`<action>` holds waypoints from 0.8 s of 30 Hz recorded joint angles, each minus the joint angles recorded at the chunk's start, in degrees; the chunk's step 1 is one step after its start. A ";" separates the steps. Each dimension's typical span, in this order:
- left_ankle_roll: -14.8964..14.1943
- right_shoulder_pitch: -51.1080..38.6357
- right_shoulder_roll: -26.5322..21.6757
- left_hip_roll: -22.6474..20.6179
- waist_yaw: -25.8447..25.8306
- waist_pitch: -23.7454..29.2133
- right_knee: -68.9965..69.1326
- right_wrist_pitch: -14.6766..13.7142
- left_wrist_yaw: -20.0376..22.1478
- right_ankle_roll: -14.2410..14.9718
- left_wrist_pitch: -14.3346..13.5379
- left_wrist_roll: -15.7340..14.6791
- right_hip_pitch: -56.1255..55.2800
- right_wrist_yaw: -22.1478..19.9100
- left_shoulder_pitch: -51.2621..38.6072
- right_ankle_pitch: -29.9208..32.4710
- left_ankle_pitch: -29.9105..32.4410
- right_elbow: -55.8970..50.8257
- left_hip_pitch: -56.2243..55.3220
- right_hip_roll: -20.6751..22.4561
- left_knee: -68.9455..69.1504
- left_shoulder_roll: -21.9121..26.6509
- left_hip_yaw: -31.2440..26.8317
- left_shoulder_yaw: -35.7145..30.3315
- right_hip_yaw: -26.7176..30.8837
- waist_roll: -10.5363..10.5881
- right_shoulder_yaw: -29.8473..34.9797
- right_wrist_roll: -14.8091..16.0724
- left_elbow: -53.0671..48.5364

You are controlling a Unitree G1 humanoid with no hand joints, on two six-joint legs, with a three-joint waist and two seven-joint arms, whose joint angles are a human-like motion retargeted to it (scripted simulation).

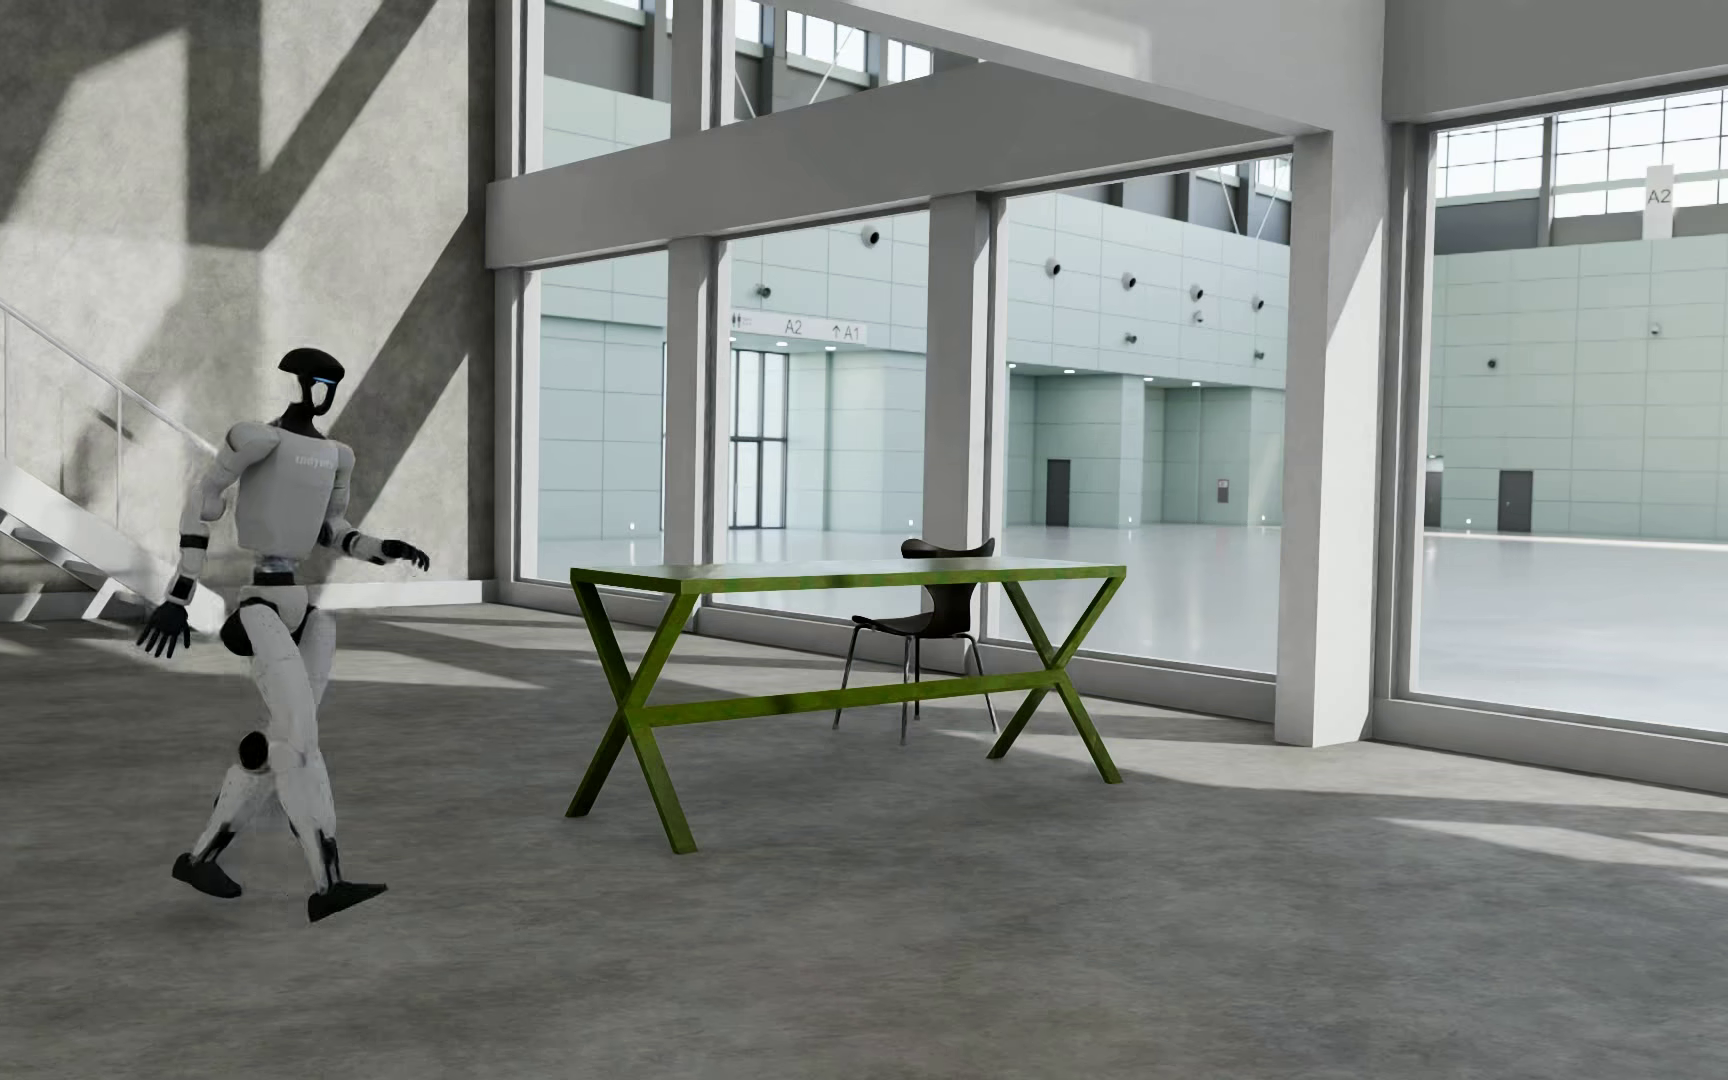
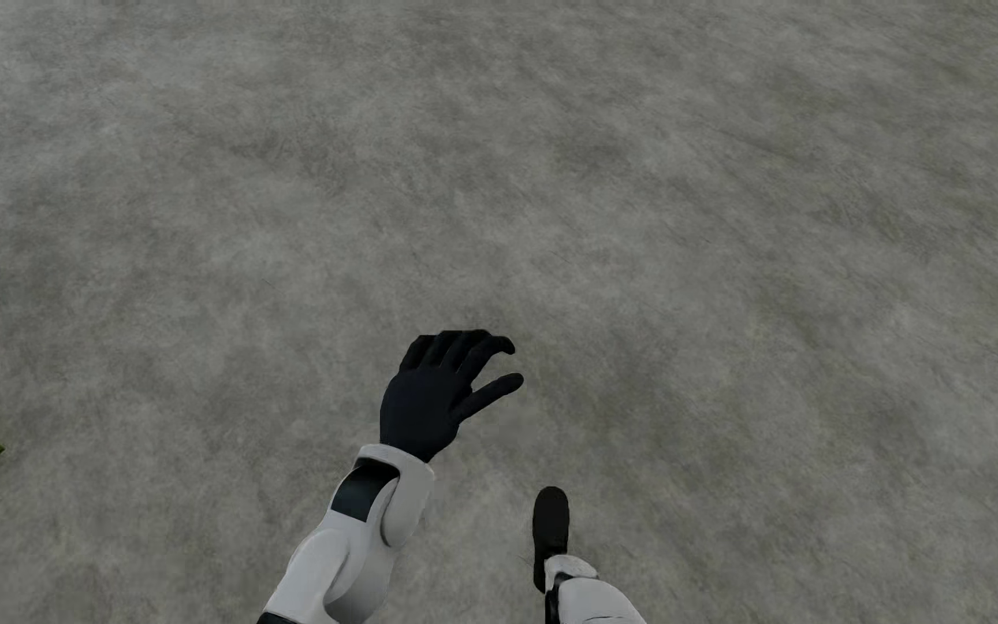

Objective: Walk around the dark gray desk

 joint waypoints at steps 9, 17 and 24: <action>-15.35 -20.09 -2.91 19.78 2.00 0.83 23.66 2.76 -11.18 -3.66 26.00 2.65 15.95 -8.45 11.49 -8.36 19.88 -4.87 -28.51 -0.83 57.76 -5.94 17.12 13.16 -6.14 5.20 -4.11 -0.16 33.72; -14.81 -32.26 -11.05 17.01 8.13 0.29 8.97 -6.80 -21.25 2.05 22.19 3.83 43.15 -16.49 27.74 -19.05 16.71 -27.58 -41.92 -0.59 -12.05 5.71 29.15 21.96 -16.37 6.00 -4.11 15.41 42.72; 0.19 -22.57 -8.49 7.86 6.66 1.68 63.76 2.43 -9.54 -7.02 25.86 4.36 27.65 -4.22 22.13 2.72 16.89 -14.84 -33.23 -12.19 7.21 -6.40 29.70 26.88 -9.51 0.94 -0.08 1.71 40.65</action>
